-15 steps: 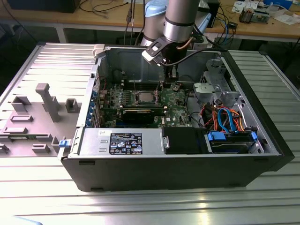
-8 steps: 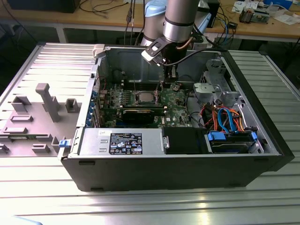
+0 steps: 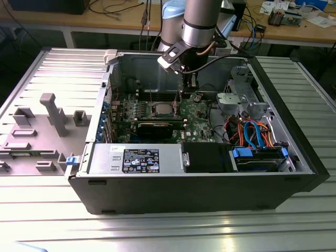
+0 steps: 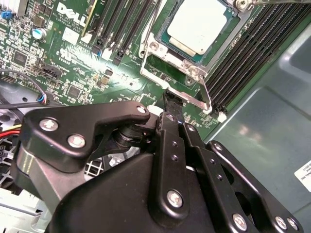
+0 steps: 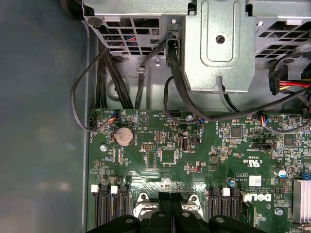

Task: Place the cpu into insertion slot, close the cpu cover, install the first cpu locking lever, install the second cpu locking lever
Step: 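Close the cpu cover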

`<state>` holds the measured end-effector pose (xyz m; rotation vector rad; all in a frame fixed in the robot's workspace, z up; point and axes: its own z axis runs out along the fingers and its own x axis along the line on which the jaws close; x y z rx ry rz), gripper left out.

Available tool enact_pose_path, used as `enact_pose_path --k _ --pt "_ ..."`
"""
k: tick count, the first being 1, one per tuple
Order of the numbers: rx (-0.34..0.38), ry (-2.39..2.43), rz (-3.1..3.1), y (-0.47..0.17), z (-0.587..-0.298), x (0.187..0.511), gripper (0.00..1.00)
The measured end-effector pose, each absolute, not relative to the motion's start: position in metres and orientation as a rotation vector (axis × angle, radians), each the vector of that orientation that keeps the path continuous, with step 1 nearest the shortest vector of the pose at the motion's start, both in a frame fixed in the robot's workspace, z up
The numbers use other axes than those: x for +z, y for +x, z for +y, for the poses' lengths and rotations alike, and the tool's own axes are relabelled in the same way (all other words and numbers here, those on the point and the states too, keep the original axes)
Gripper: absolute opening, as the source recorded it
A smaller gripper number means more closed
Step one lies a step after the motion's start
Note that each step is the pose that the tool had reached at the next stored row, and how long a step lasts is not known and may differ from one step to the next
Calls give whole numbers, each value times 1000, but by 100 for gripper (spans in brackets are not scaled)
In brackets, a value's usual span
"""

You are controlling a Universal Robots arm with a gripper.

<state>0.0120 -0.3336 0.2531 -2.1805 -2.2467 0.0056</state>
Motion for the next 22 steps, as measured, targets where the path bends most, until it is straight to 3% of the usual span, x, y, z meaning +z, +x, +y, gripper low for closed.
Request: enact_pose_path --k 22 --pt "6 -2181 -2246 -3 -334 253 11"
